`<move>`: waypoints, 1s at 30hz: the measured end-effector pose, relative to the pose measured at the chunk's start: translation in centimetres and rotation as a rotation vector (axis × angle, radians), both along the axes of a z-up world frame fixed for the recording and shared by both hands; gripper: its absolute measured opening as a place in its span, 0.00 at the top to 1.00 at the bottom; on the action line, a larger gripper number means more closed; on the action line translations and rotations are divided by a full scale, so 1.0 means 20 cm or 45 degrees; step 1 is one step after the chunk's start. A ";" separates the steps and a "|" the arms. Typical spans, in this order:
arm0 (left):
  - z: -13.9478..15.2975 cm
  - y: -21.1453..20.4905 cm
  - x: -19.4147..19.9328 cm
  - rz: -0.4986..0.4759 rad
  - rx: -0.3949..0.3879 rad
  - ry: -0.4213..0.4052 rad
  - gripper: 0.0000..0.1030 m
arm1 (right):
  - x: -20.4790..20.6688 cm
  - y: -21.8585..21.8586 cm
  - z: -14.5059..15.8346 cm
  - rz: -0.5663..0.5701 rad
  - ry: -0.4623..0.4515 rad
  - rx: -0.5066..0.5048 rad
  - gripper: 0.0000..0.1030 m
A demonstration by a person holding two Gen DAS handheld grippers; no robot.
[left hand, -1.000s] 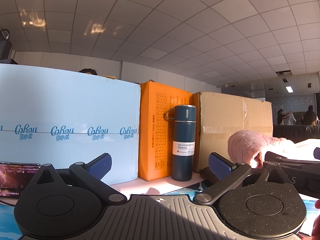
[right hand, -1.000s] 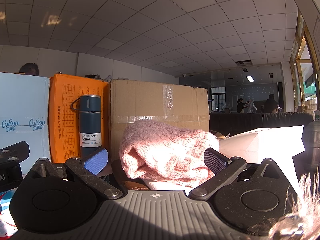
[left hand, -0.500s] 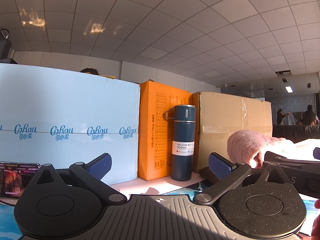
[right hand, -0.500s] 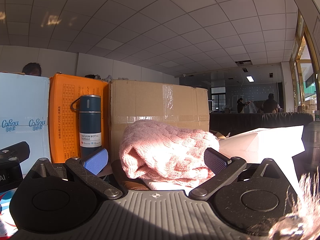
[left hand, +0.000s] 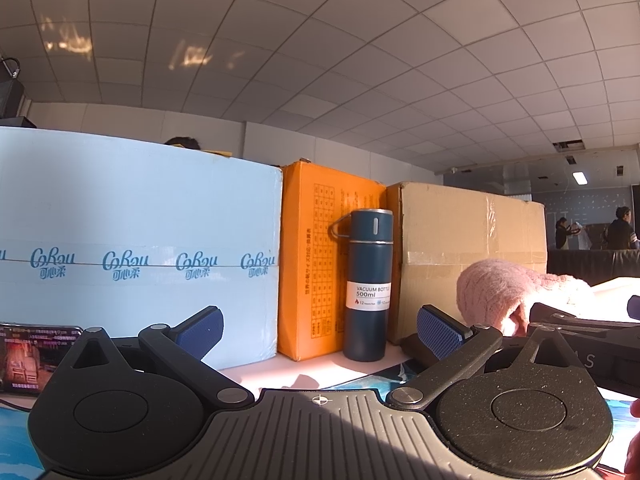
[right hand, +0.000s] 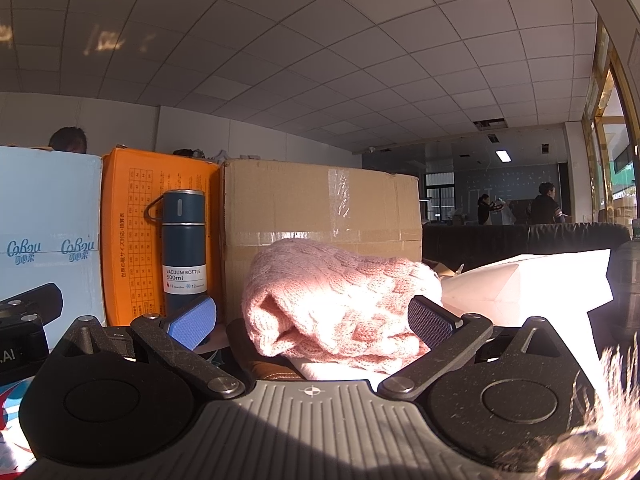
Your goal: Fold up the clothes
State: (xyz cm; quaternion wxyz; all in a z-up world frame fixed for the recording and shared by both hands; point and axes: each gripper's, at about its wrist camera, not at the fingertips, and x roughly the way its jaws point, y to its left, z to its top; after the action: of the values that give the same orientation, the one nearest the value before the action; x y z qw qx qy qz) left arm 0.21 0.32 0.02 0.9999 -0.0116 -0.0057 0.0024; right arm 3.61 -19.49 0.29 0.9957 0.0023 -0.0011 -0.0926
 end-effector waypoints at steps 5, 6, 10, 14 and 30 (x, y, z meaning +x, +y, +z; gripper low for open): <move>0.00 0.00 0.00 0.004 0.004 0.001 0.00 | -0.01 0.00 0.00 0.000 0.000 -0.001 0.00; 0.00 0.00 0.00 0.005 0.004 0.001 0.00 | -0.01 0.00 0.00 0.000 0.000 -0.002 0.00; 0.00 0.00 0.00 0.004 0.003 0.000 0.00 | -0.01 -0.01 0.00 0.001 -0.004 -0.001 0.00; 0.00 0.00 0.00 0.004 0.003 -0.002 0.00 | -0.02 -0.01 0.00 0.004 -0.014 0.002 0.00; 0.02 -0.01 -0.06 -0.052 -0.010 -0.062 0.00 | -0.12 -0.10 0.01 0.172 -0.131 0.229 0.00</move>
State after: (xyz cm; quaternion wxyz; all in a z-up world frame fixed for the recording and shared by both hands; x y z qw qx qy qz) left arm -0.94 0.11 0.44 0.9993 -0.0158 -0.0297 -0.0181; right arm 1.22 -21.48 0.57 0.9941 0.0964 -0.0439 -0.0249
